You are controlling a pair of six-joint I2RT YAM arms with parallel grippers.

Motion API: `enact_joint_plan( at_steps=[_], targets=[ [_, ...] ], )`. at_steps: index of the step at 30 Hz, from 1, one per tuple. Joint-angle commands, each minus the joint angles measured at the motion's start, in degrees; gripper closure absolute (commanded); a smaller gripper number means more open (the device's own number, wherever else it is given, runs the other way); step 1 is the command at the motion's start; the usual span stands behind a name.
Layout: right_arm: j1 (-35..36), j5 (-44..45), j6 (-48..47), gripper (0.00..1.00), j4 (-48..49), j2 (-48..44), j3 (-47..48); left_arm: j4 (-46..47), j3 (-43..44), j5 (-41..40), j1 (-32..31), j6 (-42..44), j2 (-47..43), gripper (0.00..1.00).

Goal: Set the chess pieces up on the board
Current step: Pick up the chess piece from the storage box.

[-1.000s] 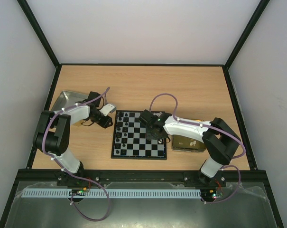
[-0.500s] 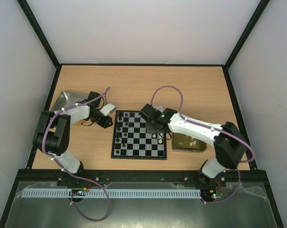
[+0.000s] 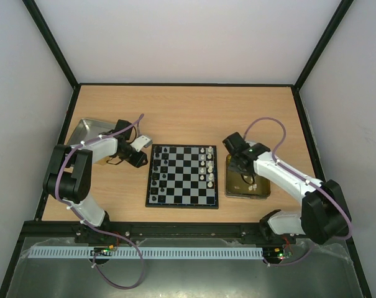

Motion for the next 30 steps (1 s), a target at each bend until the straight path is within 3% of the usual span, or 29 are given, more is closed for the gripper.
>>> enact_joint_plan(
  at_steps=[1, 30],
  targets=[
    [-4.7, -1.1, 0.2, 0.84, 0.6, -2.2, -4.1, -3.3, -1.3, -2.0, 0.3, -0.3, 1.0, 0.62],
    [-11.3, -6.0, -1.5, 0.83, 9.0, 3.2, -10.5, -3.1, -1.2, -1.9, 0.3, -0.2, 1.5, 0.62]
  ],
)
